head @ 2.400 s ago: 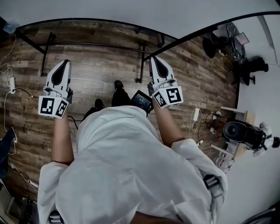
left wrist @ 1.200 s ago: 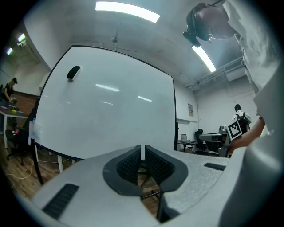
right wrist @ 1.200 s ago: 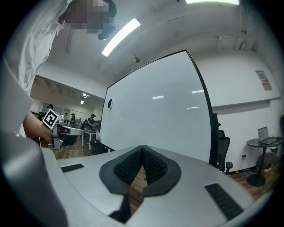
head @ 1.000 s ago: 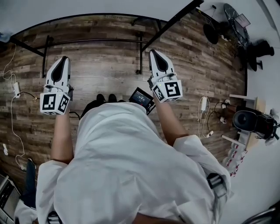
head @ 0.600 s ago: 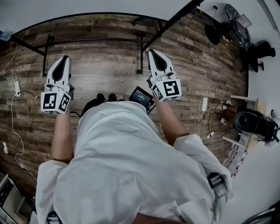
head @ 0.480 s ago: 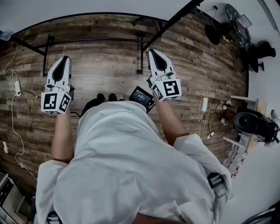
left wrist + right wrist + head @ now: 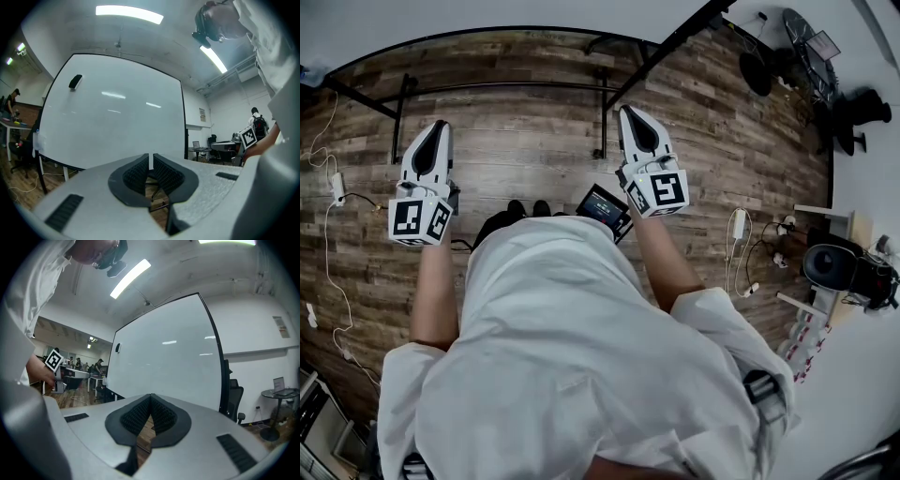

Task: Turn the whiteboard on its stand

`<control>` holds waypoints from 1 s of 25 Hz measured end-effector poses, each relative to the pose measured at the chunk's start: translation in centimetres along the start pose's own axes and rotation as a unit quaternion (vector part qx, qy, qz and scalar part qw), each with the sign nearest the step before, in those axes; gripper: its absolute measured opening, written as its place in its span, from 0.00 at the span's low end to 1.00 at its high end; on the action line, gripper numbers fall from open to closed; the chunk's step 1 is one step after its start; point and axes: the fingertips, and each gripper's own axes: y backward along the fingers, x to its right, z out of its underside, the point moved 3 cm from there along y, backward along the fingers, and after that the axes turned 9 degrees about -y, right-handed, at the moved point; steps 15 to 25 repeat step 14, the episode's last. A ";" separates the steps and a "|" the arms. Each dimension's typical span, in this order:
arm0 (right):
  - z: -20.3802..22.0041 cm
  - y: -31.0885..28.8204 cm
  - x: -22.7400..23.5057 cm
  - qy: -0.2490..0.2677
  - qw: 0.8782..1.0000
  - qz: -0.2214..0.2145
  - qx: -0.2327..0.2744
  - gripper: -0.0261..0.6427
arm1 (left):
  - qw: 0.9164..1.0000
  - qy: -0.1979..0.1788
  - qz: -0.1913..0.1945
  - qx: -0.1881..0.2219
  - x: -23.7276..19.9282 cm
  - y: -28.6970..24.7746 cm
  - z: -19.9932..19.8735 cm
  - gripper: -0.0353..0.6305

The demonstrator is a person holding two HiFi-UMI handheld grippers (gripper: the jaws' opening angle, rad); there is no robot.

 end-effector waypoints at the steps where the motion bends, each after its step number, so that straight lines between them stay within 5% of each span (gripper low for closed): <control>1: 0.1 0.1 -0.1 -0.001 1.000 0.001 0.000 0.03 | 1.000 0.001 0.000 -0.001 0.0 0.1 0.1 0.08; 25: 1.0 0.0 0.3 -0.009 1.000 0.000 -0.004 0.03 | 1.000 0.012 -0.005 -0.004 -0.3 0.3 0.8 0.08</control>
